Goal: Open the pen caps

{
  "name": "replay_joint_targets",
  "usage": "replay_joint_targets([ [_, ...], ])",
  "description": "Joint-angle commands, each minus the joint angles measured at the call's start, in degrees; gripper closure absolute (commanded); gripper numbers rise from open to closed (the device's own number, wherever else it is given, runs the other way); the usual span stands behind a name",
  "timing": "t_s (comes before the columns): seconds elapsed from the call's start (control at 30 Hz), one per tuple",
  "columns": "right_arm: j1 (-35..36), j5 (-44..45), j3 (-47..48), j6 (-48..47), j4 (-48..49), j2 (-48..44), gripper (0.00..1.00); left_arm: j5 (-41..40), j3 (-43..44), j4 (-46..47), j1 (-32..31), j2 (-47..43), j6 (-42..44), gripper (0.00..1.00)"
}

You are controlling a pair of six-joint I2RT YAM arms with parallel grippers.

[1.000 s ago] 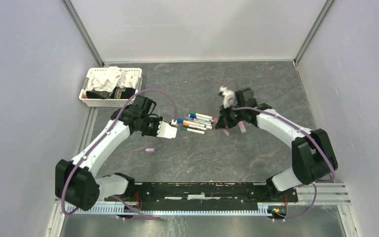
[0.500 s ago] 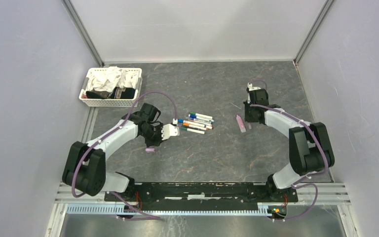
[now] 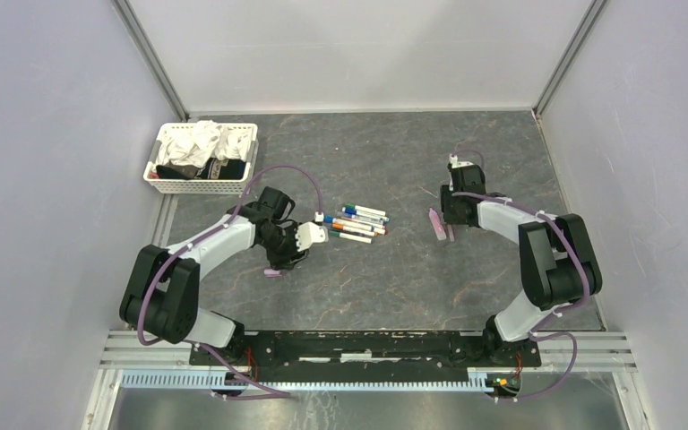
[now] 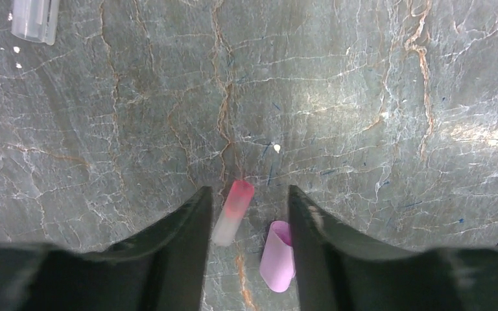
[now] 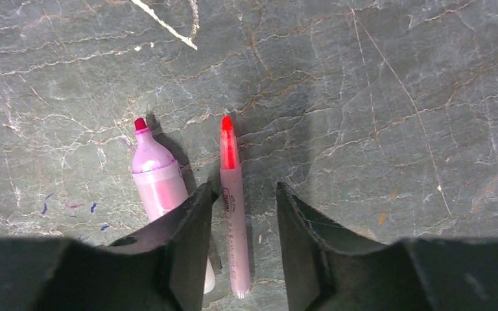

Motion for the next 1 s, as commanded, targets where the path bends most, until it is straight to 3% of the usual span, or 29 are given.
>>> replay_joint_targets([
  [0.0,-0.1,-0.1,-0.9,0.7,1.4,-1.1,0.51,0.6,2.6,0.3,-0.1,-0.5,-3.6,0.42],
  [0.07,-0.1,-0.4,-1.0,0.9,1.4,-2.6,0.47,0.9,3.1,1.4,-0.2,-0.6,-6.5,0.27],
  [0.2,0.9,-2.5,-1.6,0.9,3.8,-7.1,0.43,3.3,4.9,1.2,-0.2,0.1,-11.9,0.1],
  [0.5,13.2,-14.6,8.5,-10.4,5.0,-3.3,0.42,2.8,8.0,-4.1,-0.1,0.7,-10.6,0.07],
  [0.77,15.4,-20.8,14.4,-11.7,4.3,2.7,0.42,-3.5,15.3,-9.4,1.6,4.1,-9.7,0.08],
  [0.83,15.6,-22.2,14.1,-11.7,5.3,3.3,0.38,2.2,19.4,-11.1,7.9,6.7,-12.4,0.1],
  [0.87,15.8,-23.0,14.3,-11.7,5.5,4.1,0.36,5.4,21.0,-11.5,10.6,7.9,-14.1,0.07],
  [0.9,16.2,-23.7,14.2,-11.7,5.6,4.7,0.34,6.8,22.2,-12.3,11.5,8.6,-14.1,0.01],
  [0.97,17.2,-23.9,15.2,-14.4,4.7,6.7,0.31,7.6,21.5,-10.9,11.7,7.6,-14.6,0.0],
])
